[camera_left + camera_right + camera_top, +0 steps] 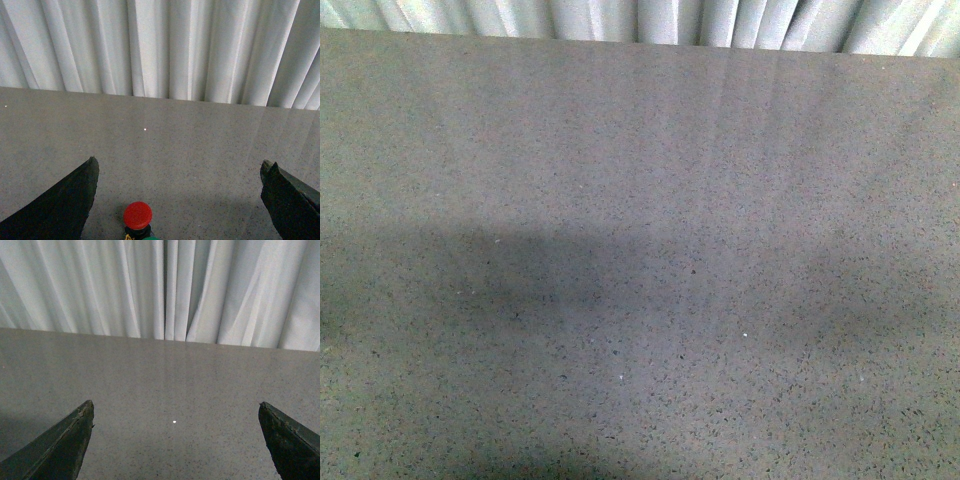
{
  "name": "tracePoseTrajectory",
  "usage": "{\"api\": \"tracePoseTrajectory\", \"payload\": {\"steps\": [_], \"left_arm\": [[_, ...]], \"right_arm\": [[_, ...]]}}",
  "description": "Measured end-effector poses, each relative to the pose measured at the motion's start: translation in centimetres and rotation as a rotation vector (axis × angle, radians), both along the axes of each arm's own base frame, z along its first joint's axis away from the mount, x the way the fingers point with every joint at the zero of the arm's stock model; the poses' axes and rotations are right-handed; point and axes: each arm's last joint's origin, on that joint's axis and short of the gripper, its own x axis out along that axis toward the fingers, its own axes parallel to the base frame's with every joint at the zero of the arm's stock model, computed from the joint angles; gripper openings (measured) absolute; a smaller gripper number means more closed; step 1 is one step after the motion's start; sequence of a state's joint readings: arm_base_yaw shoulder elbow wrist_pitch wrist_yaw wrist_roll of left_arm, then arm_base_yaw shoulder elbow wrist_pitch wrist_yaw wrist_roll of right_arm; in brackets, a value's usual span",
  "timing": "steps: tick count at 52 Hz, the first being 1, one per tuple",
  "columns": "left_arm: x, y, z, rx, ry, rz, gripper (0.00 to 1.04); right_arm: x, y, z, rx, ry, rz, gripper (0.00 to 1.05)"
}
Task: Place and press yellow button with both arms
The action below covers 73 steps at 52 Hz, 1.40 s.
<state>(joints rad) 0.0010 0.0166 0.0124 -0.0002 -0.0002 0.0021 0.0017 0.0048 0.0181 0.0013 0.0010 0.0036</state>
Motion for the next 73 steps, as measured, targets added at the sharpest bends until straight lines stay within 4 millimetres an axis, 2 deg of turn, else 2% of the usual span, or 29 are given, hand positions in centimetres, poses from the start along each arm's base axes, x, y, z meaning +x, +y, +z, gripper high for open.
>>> {"api": "tracePoseTrajectory", "payload": {"steps": [27,29,31,34,44,49,54,60,73], "left_arm": [[0.0,0.0,0.0,0.0,0.0,0.0,0.96],[0.0,0.0,-0.1,-0.014,0.057,-0.036,0.96],[0.1,0.1,0.1,-0.06,0.233,-0.104,0.96],[1.4,0.5,0.5,-0.1,0.4,-0.119,0.96],[5.3,3.0,1.1,-0.091,0.413,0.006,0.96],[7.4,5.2,0.3,-0.087,0.425,0.091,0.96],[9.3,7.7,-1.4,-0.091,0.47,0.196,0.96],[10.1,9.4,-2.5,-0.102,0.496,0.254,0.96],[11.6,10.5,-4.4,-0.07,0.533,0.268,0.96]], "right_arm": [[0.0,0.0,0.0,0.0,0.0,0.0,0.96],[0.0,0.0,0.0,0.0,0.0,0.0,0.96],[0.0,0.0,0.0,0.0,0.0,-0.002,0.96],[0.0,0.0,0.0,0.0,0.0,0.002,0.96],[0.0,0.0,0.0,0.0,0.0,0.001,0.96],[0.0,0.0,0.0,0.0,0.0,0.001,0.96],[0.0,0.0,0.0,0.0,0.0,0.001,0.96],[0.0,0.0,0.0,0.0,0.0,0.001,0.96],[0.0,0.0,0.0,0.0,0.0,0.001,0.96]]}}
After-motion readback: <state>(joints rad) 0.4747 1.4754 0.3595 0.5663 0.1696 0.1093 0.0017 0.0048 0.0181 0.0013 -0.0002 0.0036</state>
